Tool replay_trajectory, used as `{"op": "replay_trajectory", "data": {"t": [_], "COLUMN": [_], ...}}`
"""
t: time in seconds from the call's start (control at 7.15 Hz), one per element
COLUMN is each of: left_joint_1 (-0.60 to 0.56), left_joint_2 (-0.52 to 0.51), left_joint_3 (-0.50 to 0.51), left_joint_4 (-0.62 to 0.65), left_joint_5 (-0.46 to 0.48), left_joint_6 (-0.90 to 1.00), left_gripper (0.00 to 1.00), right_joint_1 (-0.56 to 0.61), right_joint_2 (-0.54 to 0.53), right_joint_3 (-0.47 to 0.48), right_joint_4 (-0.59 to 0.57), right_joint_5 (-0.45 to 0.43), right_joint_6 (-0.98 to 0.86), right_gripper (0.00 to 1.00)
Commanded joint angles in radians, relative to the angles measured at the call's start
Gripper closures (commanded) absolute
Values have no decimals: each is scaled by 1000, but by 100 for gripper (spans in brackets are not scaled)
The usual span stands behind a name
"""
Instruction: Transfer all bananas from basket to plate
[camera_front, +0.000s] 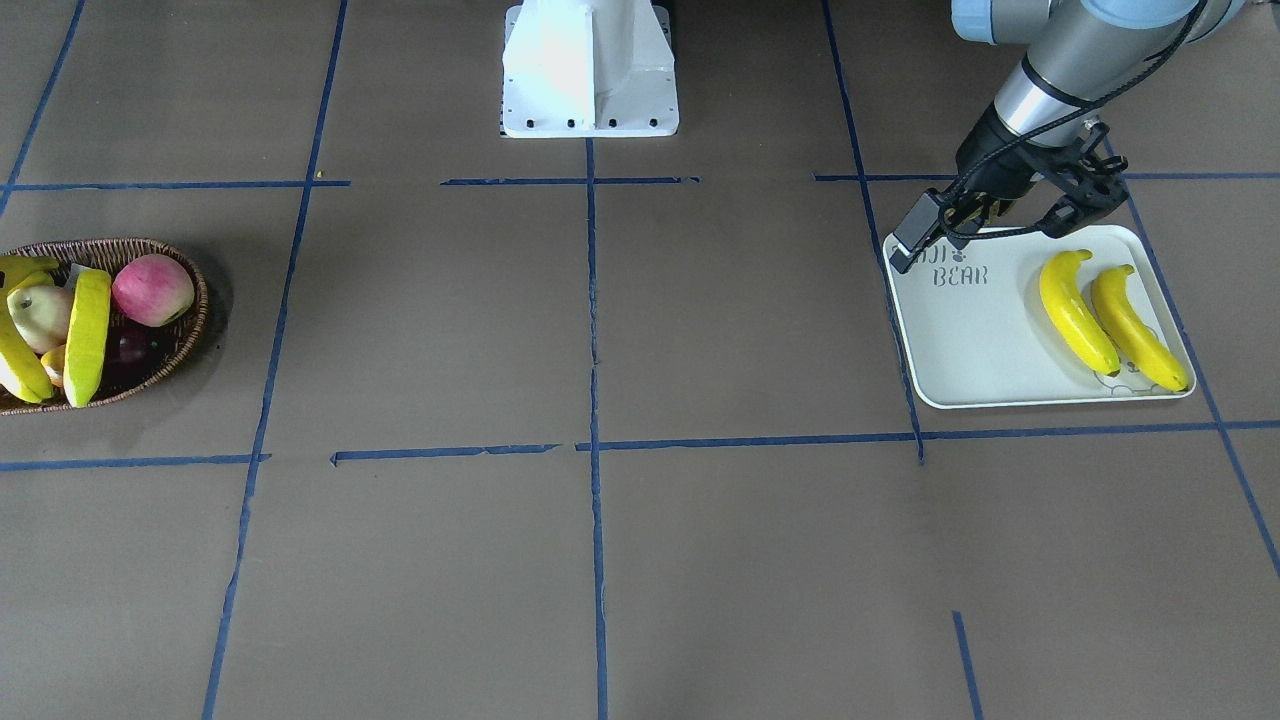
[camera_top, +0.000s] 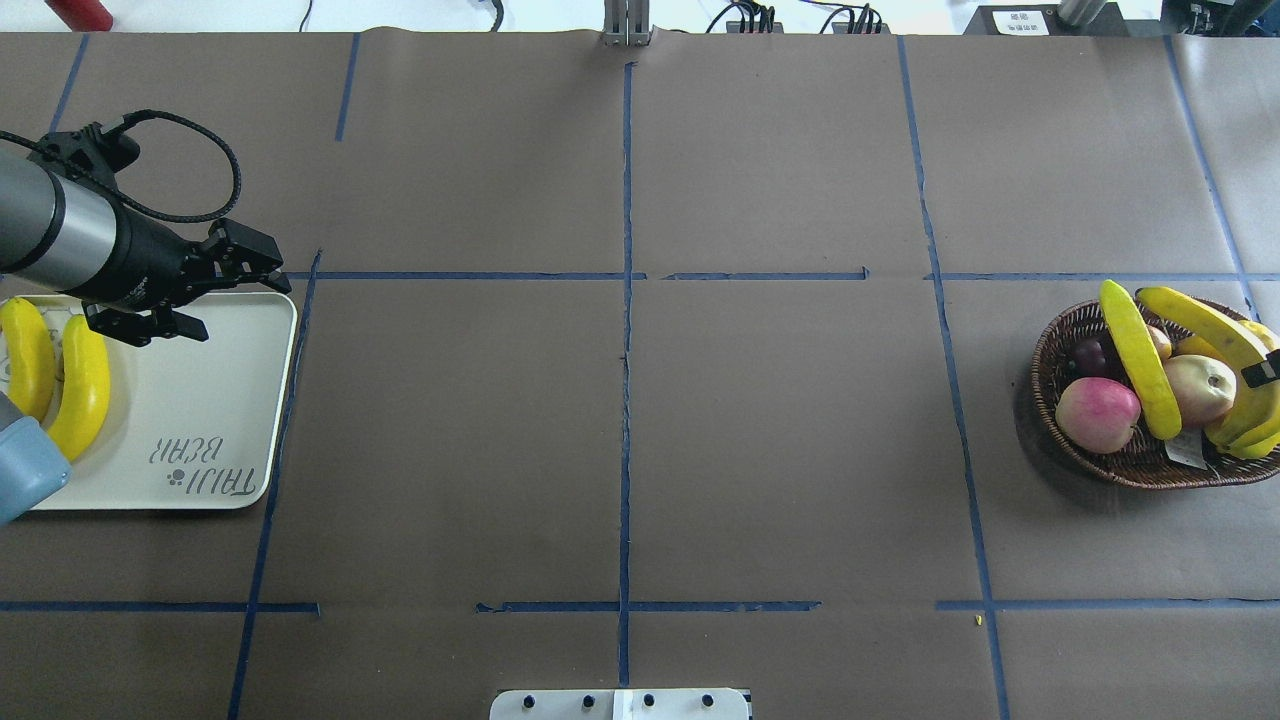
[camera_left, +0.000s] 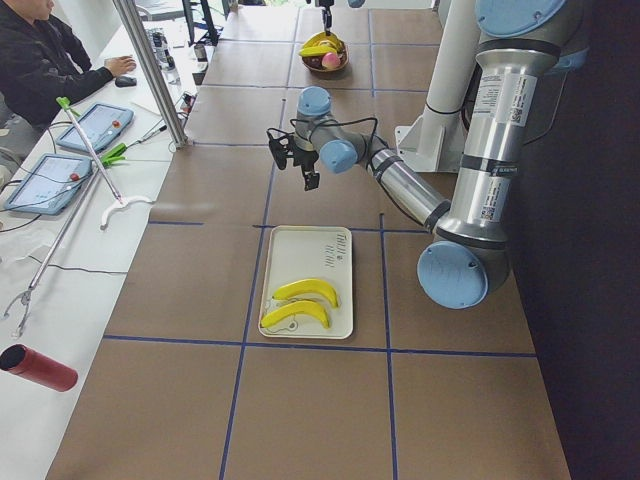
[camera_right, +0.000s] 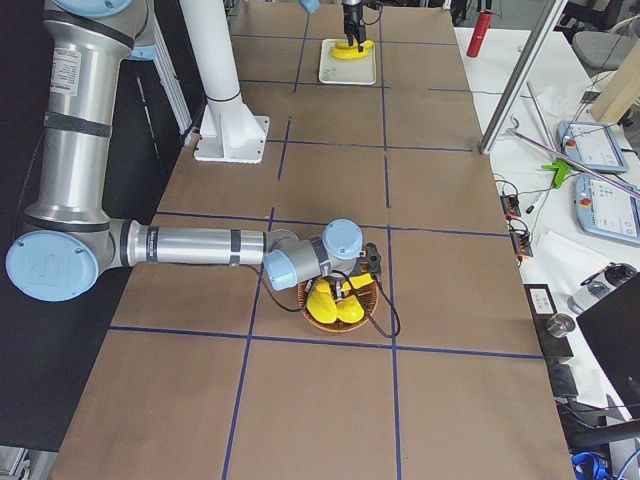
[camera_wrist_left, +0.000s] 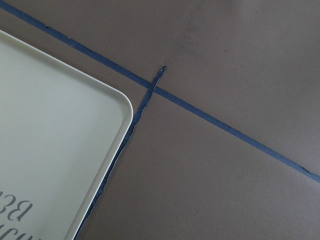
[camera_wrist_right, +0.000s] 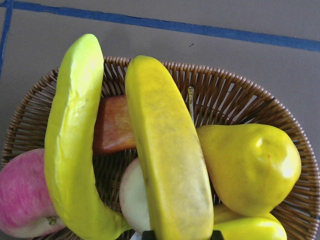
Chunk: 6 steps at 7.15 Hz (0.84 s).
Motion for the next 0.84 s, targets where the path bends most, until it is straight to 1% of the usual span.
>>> {"op": "replay_trajectory", "data": {"t": [0.0, 0.14, 0.28, 0.42, 0.56, 0.7], "left_joint_1": [1, 1, 3, 3, 3, 4], "left_joint_2": [-1, -4, -4, -5, -5, -25], "left_joint_3": [11, 13, 13, 13, 13, 10], "left_joint_4": [0, -2, -2, -2, -2, -8], "left_joint_5": [-2, -5, -8, -11, -13, -13], "left_joint_6": [2, 3, 3, 2, 2, -2], "left_gripper": [1, 1, 1, 1, 1, 1], "right_joint_1": [124, 177, 182, 183, 147, 75], "right_joint_2": [-29, -22, -11, 53, 136, 211], "right_joint_3": [48, 107, 171, 215, 242, 259], "right_joint_4": [101, 90, 45, -56, -106, -106], "right_joint_5": [-6, -6, 2, 6, 11, 10], "right_joint_6": [-2, -1, 19, 104, 256, 424], "right_gripper": [99, 100, 100, 100, 100, 100]}}
